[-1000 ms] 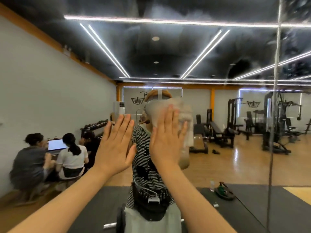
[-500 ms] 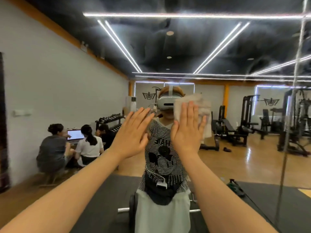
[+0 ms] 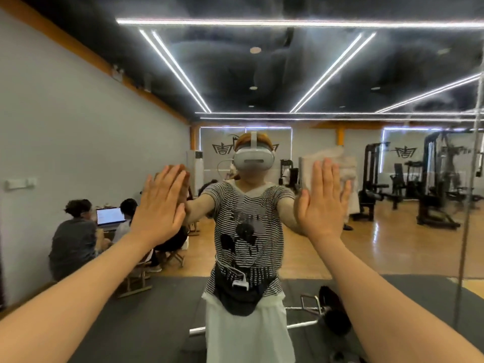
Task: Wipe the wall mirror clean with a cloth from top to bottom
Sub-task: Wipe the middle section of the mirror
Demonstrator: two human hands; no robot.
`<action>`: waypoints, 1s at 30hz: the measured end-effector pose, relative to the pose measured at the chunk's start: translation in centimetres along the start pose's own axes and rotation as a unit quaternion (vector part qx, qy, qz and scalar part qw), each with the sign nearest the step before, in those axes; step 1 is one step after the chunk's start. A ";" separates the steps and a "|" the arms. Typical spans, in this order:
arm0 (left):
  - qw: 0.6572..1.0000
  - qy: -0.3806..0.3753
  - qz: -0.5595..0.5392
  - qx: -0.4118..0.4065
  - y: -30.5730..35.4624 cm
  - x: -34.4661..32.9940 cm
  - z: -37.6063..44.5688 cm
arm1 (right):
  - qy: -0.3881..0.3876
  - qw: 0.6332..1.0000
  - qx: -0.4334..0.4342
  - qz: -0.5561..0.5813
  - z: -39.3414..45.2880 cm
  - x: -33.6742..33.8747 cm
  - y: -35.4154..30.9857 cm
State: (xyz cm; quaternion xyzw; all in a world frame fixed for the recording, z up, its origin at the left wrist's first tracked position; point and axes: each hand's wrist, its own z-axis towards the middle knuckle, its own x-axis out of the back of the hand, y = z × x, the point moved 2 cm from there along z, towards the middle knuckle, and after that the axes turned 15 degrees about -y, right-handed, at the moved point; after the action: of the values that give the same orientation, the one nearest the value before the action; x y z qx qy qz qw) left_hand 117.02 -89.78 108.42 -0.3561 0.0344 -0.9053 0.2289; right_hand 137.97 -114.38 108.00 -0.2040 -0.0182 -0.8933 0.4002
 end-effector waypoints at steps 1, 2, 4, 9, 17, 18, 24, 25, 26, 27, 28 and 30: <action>1.000 0.006 -0.002 0.001 -0.7 -0.1 0.3 | 0.004 1.000 -0.001 -0.001 0.0 0.0 0.0; 1.000 0.014 -0.003 0.000 -1.3 -0.4 0.5 | 0.008 1.000 -0.005 -0.004 0.1 -0.1 0.0; 0.999 0.035 -0.005 -0.003 -1.8 -1.3 0.7 | 0.013 1.000 -0.010 -0.012 0.1 -0.2 0.0; 0.997 0.073 -0.013 -0.015 -2.0 -2.3 0.9 | 0.010 1.000 -0.008 -0.015 0.1 -0.5 0.3; 0.995 0.095 -0.014 -0.020 -2.1 -2.5 0.8 | -0.044 0.997 -0.039 0.050 0.1 0.6 -0.7; 0.995 0.093 -0.013 -0.020 -2.1 -2.5 0.8 | -0.044 0.995 -0.060 0.066 0.2 0.6 -1.3; 0.994 0.102 -0.014 -0.023 -2.1 -3.0 0.8 | -0.026 0.985 -0.151 0.074 -0.4 -1.7 -7.9; 0.994 0.104 -0.012 -0.025 -2.1 -2.9 0.8 | -0.025 0.987 -0.140 0.072 -0.7 -2.2 -9.4; 0.994 0.103 -0.009 -0.027 -2.2 -2.9 0.8 | -0.028 0.990 -0.124 0.064 -1.1 -2.8 -10.8; 0.994 0.101 -0.007 -0.028 -2.2 -2.8 0.8 | -0.037 0.993 -0.104 0.047 -1.5 -3.5 -12.2; 0.995 0.098 -0.009 -0.029 -2.3 -2.7 0.7 | -0.047 0.995 -0.083 0.030 -1.9 -3.9 -13.2; 0.995 0.088 -0.021 -0.029 -2.4 -2.6 0.7 | -0.069 0.997 -0.044 0.002 -2.4 -4.1 -13.5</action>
State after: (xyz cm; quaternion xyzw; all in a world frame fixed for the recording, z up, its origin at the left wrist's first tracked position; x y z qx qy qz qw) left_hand 118.23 -86.47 107.85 -0.2820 0.0731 -0.9365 0.1951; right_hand 129.85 -102.74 106.01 -0.2824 -0.0055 -0.8763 0.3903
